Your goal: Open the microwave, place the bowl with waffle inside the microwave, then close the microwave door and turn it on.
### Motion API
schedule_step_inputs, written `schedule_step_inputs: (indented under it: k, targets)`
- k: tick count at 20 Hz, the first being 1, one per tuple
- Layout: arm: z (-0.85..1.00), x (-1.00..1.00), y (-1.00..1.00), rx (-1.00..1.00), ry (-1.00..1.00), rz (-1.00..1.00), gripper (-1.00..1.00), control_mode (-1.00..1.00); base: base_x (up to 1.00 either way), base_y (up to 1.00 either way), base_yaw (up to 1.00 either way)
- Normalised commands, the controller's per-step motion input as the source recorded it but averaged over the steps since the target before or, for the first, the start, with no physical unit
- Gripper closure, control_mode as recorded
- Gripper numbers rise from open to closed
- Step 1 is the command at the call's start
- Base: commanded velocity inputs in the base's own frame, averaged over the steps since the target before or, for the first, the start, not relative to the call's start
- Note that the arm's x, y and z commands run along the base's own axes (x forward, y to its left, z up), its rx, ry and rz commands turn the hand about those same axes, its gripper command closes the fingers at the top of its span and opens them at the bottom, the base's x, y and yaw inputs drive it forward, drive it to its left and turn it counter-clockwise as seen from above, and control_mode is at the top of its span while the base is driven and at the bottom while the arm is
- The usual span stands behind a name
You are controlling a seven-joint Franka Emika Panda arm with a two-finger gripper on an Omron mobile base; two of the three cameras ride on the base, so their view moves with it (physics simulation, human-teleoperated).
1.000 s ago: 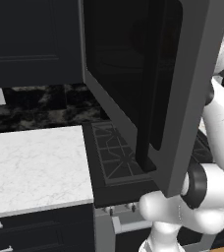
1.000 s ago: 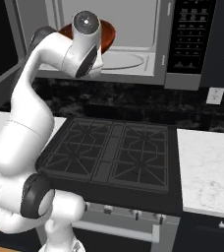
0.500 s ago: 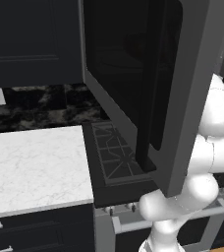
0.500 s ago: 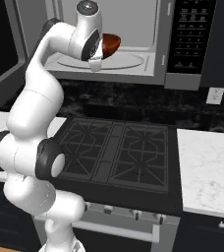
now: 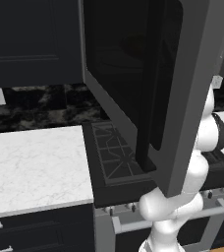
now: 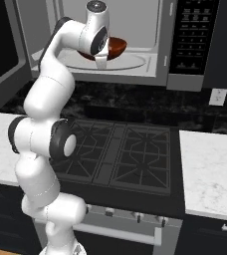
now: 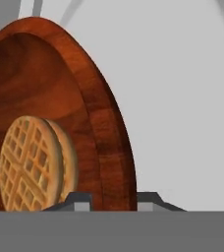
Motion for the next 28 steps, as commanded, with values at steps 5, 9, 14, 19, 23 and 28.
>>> schedule_step_inputs:
  k: [5,9,14,19,23,28]
  targets:
    - [-0.44,0.42,-0.01,0.06,-0.01,-0.03,-1.00,-1.00,0.00,0.00,0.00]
    - [-0.22,0.06,0.00,0.07,-0.09,0.00,-1.00,-1.00,0.00,0.00,0.00]
    - [-0.17,-0.03,0.00,0.11,-0.23,0.00,-1.00,-1.00,0.00,0.00,0.00]
    - [-0.01,-0.62,-0.04,0.13,-0.42,0.00,-1.00,-1.00,0.00,0.00,0.00]
    - [0.00,-0.99,0.00,0.05,-0.47,0.00,-1.00,-1.00,0.00,0.00,0.00]
    - [0.00,-1.00,0.05,-0.04,-0.26,0.00,-1.00,-1.00,0.00,0.00,0.00]
